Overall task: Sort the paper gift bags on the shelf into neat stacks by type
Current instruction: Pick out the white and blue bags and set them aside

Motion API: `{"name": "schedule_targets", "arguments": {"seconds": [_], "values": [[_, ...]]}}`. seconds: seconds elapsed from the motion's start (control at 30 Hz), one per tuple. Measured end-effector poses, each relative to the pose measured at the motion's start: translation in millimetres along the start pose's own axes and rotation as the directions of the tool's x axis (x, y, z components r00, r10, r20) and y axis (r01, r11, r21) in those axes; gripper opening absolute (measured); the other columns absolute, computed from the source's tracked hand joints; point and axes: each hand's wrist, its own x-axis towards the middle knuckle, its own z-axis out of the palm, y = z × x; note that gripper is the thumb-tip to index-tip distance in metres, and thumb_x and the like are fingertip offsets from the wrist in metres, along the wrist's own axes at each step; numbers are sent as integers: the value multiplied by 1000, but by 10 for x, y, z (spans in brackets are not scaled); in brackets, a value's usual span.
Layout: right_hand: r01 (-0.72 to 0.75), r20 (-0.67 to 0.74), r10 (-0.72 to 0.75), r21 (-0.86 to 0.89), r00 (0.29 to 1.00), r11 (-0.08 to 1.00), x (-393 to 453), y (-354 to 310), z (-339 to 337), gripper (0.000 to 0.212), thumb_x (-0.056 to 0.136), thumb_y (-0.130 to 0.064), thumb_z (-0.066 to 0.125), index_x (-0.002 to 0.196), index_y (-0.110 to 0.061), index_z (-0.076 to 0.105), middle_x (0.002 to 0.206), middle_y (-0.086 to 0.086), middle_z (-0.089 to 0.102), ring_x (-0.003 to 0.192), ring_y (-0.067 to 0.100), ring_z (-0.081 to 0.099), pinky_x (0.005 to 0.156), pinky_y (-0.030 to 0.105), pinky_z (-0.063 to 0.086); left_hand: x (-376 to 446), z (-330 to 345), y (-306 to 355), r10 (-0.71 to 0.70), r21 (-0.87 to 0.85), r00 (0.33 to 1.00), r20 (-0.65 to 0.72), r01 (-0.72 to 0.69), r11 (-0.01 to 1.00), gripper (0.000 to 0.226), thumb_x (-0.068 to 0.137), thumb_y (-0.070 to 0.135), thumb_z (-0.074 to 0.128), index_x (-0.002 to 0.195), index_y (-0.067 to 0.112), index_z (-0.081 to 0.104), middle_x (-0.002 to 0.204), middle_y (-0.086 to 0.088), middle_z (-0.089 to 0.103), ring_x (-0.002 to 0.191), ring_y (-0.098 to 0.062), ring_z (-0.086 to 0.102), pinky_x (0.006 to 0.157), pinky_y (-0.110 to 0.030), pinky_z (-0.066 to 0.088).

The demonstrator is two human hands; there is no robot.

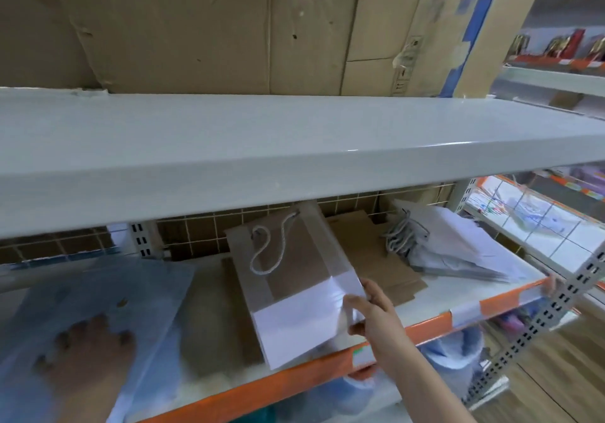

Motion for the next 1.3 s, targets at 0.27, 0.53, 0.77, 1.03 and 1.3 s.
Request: {"name": "schedule_targets", "arguments": {"seconds": [0.27,0.53,0.77,1.03,1.3], "values": [[10,31,-13,71,999,997,531,-365,-1137,42,86,-2,60,125,-17,56,118,15,61,79,30,65,56,33,54,-808,-623,1923,345,-229,928,140,-309,923,54,95,53,38,143,28,37,148,-2,39,136,-25,36,112,-42,26],[56,-80,-51,60,995,997,1034,-543,-2361,35,82,-3,61,111,-23,64,118,11,60,82,29,59,60,34,46,-1323,-344,3036,505,-249,832,230,-451,857,77,83,77,29,149,45,6,160,11,-3,147,-18,-5,118,-46,2],[-66,-290,66,10,955,998,1545,-727,-3151,30,79,4,56,94,-21,65,90,12,61,75,29,55,61,32,46,-1465,-135,3249,437,-105,850,293,-426,899,121,38,92,-21,149,48,1,161,6,-5,147,-23,-12,115,-50,-8],[-131,-390,-257,-734,884,666,1948,-781,-3276,49,86,-7,55,134,-17,53,131,17,52,110,37,56,87,42,47,-1494,-65,3261,415,-83,860,297,-410,908,117,42,93,-19,149,47,-2,161,7,-10,147,-21,-14,114,-47,-10],[102,23,-222,-930,975,352,1842,-646,-2806,36,98,-33,43,118,-12,64,123,11,64,115,30,56,96,36,41,-1482,-100,3279,402,-87,853,333,-397,914,118,41,94,-16,149,47,-5,160,7,-11,146,-21,-15,115,-47,-10]]}}
